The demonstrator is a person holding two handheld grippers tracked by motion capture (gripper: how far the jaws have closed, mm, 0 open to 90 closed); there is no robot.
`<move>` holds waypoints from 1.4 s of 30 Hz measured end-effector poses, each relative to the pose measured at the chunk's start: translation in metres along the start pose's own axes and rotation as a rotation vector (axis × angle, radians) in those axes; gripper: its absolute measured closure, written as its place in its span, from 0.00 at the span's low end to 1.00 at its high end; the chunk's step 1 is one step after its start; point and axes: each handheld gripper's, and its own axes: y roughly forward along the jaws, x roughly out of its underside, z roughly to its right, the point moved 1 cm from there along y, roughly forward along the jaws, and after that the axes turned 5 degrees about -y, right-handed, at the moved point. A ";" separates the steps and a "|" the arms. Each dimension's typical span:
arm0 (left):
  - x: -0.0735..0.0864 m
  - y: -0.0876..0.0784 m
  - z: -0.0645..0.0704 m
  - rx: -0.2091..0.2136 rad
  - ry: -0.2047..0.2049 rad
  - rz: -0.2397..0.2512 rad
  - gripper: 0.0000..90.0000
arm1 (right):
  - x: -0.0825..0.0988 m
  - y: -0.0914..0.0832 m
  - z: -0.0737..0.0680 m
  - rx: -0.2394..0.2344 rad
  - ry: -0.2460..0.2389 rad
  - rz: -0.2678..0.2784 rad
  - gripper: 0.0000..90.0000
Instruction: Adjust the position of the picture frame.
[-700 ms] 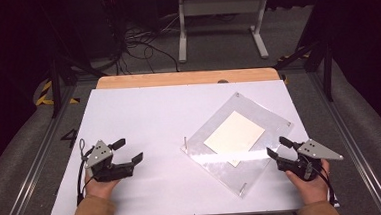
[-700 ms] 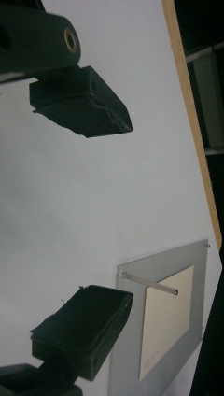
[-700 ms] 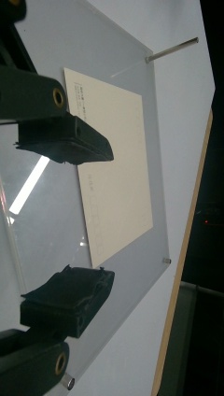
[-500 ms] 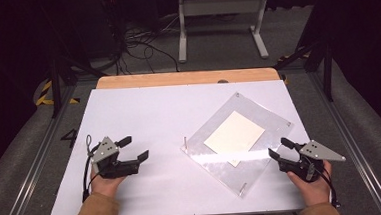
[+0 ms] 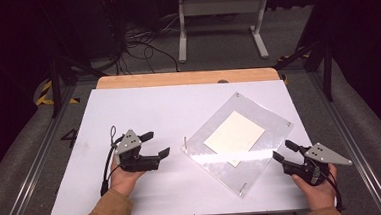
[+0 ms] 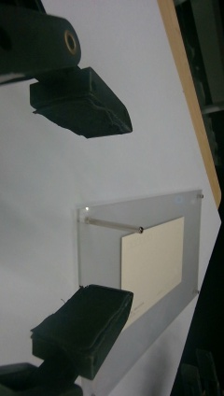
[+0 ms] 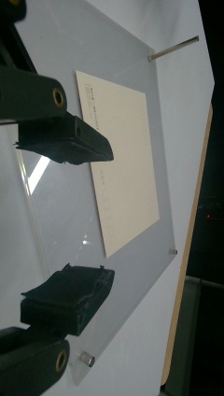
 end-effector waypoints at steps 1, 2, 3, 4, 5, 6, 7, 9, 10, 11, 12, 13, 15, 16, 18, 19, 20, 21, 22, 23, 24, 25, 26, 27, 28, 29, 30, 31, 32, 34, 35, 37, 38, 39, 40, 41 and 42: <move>-0.001 0.003 0.002 0.008 0.005 -0.006 0.20 | 0.000 -0.001 0.000 0.001 0.002 -0.002 0.41; -0.003 0.006 0.004 0.011 0.013 -0.010 0.20 | 0.001 -0.001 0.000 0.003 0.003 -0.004 0.41; -0.004 0.009 0.007 0.013 0.014 -0.012 0.20 | 0.001 -0.001 0.000 0.002 0.005 -0.005 0.41; -0.005 0.012 0.009 0.018 0.020 -0.020 0.20 | 0.001 -0.002 0.000 0.002 0.006 -0.008 0.41; -0.006 0.016 0.011 0.022 0.025 -0.023 0.20 | 0.001 -0.002 -0.001 0.001 0.005 -0.010 0.41; -0.006 0.018 0.012 0.026 0.027 -0.027 0.20 | 0.002 -0.002 -0.001 0.001 0.004 -0.010 0.41; -0.007 0.021 0.014 0.033 0.023 -0.026 0.20 | 0.002 -0.002 -0.001 0.001 0.003 -0.010 0.41; -0.008 0.025 0.018 0.036 0.029 -0.035 0.21 | 0.002 -0.002 -0.002 -0.001 0.004 -0.008 0.41; -0.008 0.028 0.020 0.035 0.029 -0.039 0.21 | 0.002 -0.002 -0.002 -0.001 0.004 -0.010 0.41; -0.009 0.030 0.021 0.045 0.034 -0.040 0.23 | 0.002 -0.002 -0.002 -0.002 0.004 -0.011 0.41; -0.009 0.032 0.023 0.050 0.028 -0.041 0.26 | 0.002 -0.002 -0.002 -0.003 0.006 -0.012 0.41; -0.009 0.034 0.024 0.048 0.032 -0.039 0.27 | 0.003 -0.002 -0.002 -0.004 0.005 -0.013 0.41; -0.009 0.039 0.025 0.051 0.029 -0.044 0.28 | 0.003 -0.003 -0.002 -0.008 0.008 -0.013 0.41; -0.009 0.042 0.025 0.055 0.023 -0.049 0.28 | 0.003 -0.003 -0.002 -0.012 0.011 -0.012 0.41; -0.009 0.048 0.026 0.048 0.017 -0.059 0.28 | 0.003 -0.003 -0.002 -0.015 0.014 -0.012 0.42; -0.008 0.051 0.026 0.041 0.013 -0.069 0.28 | 0.003 -0.003 -0.002 -0.015 0.015 -0.015 0.42; -0.008 0.055 0.026 0.029 0.007 -0.084 0.28 | 0.003 -0.003 -0.002 -0.017 0.019 -0.015 0.42; -0.007 0.058 0.026 0.020 0.002 -0.095 0.29 | 0.004 -0.003 -0.002 -0.020 0.020 -0.014 0.42; -0.006 0.061 0.026 0.017 -0.001 -0.100 0.29 | 0.004 -0.003 -0.002 -0.021 0.020 -0.015 0.42; -0.005 0.064 0.025 0.013 -0.008 -0.112 0.31 | 0.004 -0.003 -0.002 -0.023 0.020 -0.014 0.42; -0.004 0.066 0.025 0.008 -0.014 -0.117 0.33 | 0.004 -0.003 -0.002 -0.026 0.025 -0.010 0.42; -0.003 0.069 0.024 0.003 -0.018 -0.129 0.36 | 0.004 -0.003 -0.002 -0.026 0.025 -0.011 0.42; -0.003 0.070 0.023 0.006 -0.021 -0.135 0.40 | 0.004 -0.003 -0.001 -0.028 0.026 -0.012 0.42; -0.001 0.073 0.022 0.002 -0.033 -0.142 0.42 | 0.005 -0.003 -0.001 -0.030 0.027 -0.012 0.42; -0.001 0.074 0.021 -0.002 -0.038 -0.149 0.47 | 0.005 -0.003 -0.001 -0.032 0.029 -0.012 0.42; 0.000 0.076 0.020 -0.001 -0.043 -0.159 0.50 | 0.005 -0.003 -0.001 -0.034 0.030 -0.012 0.42; 0.001 0.079 0.020 -0.002 -0.047 -0.161 0.52 | 0.005 -0.003 -0.001 -0.036 0.030 -0.013 0.42; 0.002 0.081 0.019 -0.008 -0.042 -0.167 0.59 | 0.005 -0.003 -0.001 -0.040 0.030 -0.012 0.43; 0.002 0.082 0.019 -0.016 -0.040 -0.176 0.65 | 0.005 -0.003 -0.001 -0.042 0.031 -0.013 0.43; 0.004 0.085 0.018 -0.026 -0.039 -0.189 0.77 | 0.005 -0.002 -0.002 -0.045 0.031 -0.016 0.43; 0.004 0.085 0.017 -0.037 -0.033 -0.193 0.83 | 0.005 -0.002 -0.002 -0.047 0.030 -0.015 0.43; 0.004 0.084 0.016 -0.057 -0.032 -0.194 0.93 | 0.006 -0.002 -0.001 -0.047 0.031 -0.016 0.43; 0.004 0.084 0.016 -0.050 -0.038 -0.197 0.93 | 0.006 -0.002 -0.001 -0.050 0.031 -0.017 0.43; 0.003 0.083 0.016 -0.057 -0.027 -0.200 0.93 | 0.006 -0.002 -0.001 -0.051 0.032 -0.015 0.43; 0.003 0.083 0.018 -0.066 -0.015 -0.205 0.94 | 0.006 -0.002 -0.001 -0.054 0.032 -0.014 0.43; 0.002 0.083 0.019 -0.071 -0.010 -0.209 0.94 | 0.006 -0.002 -0.001 -0.055 0.032 -0.014 0.43; 0.002 0.082 0.018 -0.070 -0.014 -0.215 0.94 | 0.006 -0.001 -0.001 -0.056 0.032 -0.014 0.43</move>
